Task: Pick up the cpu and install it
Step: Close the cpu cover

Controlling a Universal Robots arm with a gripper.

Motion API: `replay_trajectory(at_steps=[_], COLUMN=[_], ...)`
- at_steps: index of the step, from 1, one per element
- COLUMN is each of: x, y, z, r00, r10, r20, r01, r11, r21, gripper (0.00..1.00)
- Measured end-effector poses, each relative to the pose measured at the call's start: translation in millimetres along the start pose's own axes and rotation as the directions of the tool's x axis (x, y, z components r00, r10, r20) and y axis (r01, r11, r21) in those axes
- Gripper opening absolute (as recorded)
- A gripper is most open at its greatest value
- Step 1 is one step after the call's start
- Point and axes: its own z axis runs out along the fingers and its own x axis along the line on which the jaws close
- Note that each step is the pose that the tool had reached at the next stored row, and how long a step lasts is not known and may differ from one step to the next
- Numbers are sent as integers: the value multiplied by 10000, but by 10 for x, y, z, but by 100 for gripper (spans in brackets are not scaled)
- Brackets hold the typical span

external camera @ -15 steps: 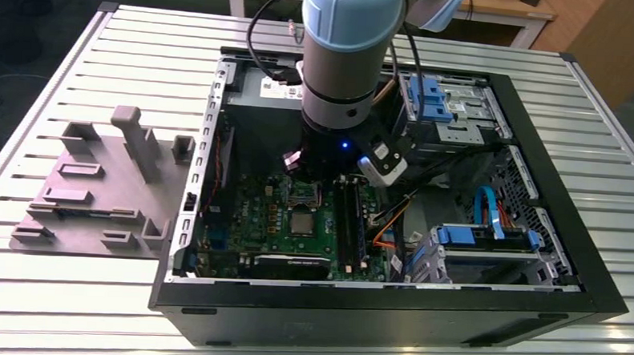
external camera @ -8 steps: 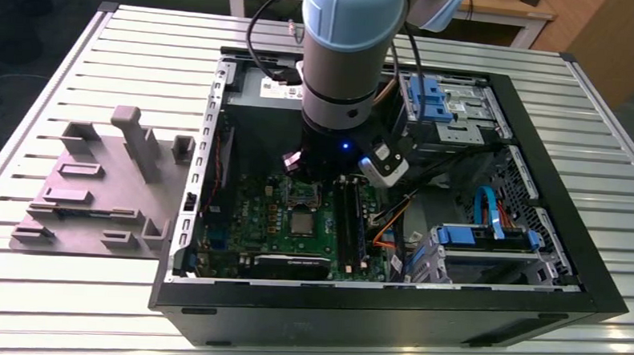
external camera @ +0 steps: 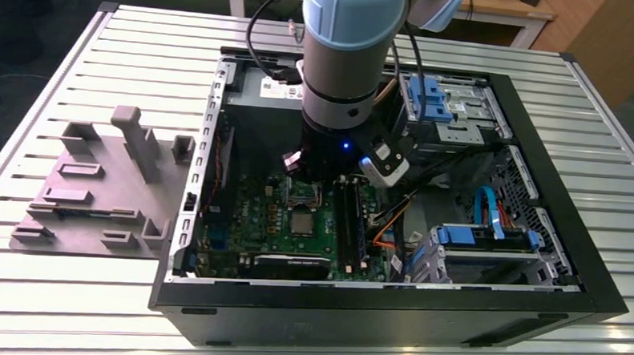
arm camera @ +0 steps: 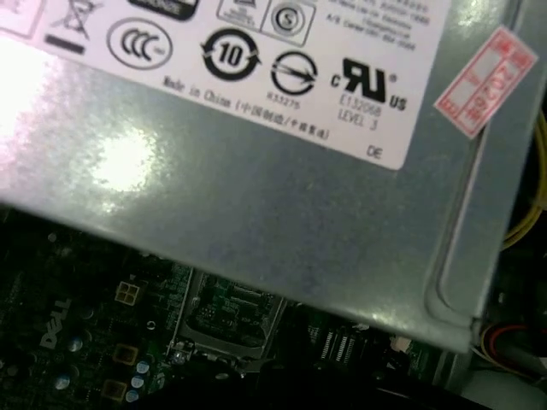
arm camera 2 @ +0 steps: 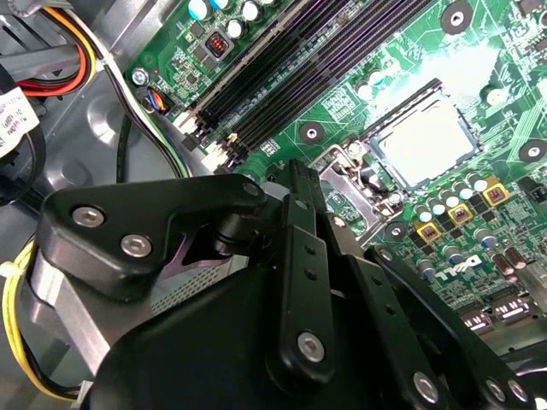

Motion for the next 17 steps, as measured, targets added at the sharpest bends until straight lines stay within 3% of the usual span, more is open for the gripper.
replay_trajectory(at_steps=[3,8,17], x=[-5,-9,-41], y=[-1,-1,12], z=[0,6,50], r00=[10000,9986,9984], r10=[-55,-531,-563], r20=[-4,-32,-17], r01=[55,531,563], r11=[10000,9986,9984], r21=[-4,-42,-90], gripper=[10,10,10])
